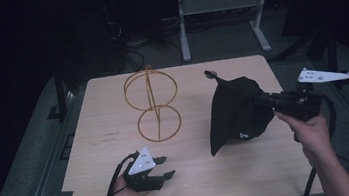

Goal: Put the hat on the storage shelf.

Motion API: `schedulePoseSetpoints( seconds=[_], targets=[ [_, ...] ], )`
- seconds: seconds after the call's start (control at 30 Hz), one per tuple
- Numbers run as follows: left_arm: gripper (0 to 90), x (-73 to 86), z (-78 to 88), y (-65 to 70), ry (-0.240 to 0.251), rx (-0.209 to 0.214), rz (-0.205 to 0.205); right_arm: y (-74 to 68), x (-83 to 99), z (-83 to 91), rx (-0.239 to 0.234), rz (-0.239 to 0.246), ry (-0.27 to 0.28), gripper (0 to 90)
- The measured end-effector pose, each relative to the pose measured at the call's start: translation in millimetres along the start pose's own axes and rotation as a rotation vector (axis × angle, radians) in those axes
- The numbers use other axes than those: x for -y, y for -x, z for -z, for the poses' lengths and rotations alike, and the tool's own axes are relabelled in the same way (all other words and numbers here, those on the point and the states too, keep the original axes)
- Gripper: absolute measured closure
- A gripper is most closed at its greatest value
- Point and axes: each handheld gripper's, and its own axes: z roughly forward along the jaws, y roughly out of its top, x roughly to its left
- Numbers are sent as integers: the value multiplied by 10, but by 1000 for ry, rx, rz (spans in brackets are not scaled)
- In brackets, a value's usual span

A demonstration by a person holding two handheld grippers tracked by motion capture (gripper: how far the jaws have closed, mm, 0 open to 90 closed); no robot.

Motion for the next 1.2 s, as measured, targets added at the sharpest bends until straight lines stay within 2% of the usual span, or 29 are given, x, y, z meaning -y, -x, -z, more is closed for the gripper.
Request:
schedulePoseSetpoints(
  seconds=[0.4,0.5,0.57,0.7,0.87,1.13,1.2],
  targets=[
    [394,5,-10,-13,4,-22,1,-61,-310,-117,-17,11,27,848],
    [362,6,-13,-16,9,-19,6,-85,-398,-145,-20,16,28,848],
    [311,6,-14,-13,9,-34,8,-96,-457,-167,-22,14,29,848],
    [266,14,-11,-12,1,-41,13,-119,-564,-219,-28,19,32,849],
    [244,26,-23,-27,1,-45,28,-163,-686,-284,-33,27,30,848],
    [226,32,-33,-17,-2,-51,27,-224,-865,-409,-38,45,20,848],
    [226,33,-36,-19,-12,-53,16,-245,-906,-443,-42,53,16,847]
  ],
)
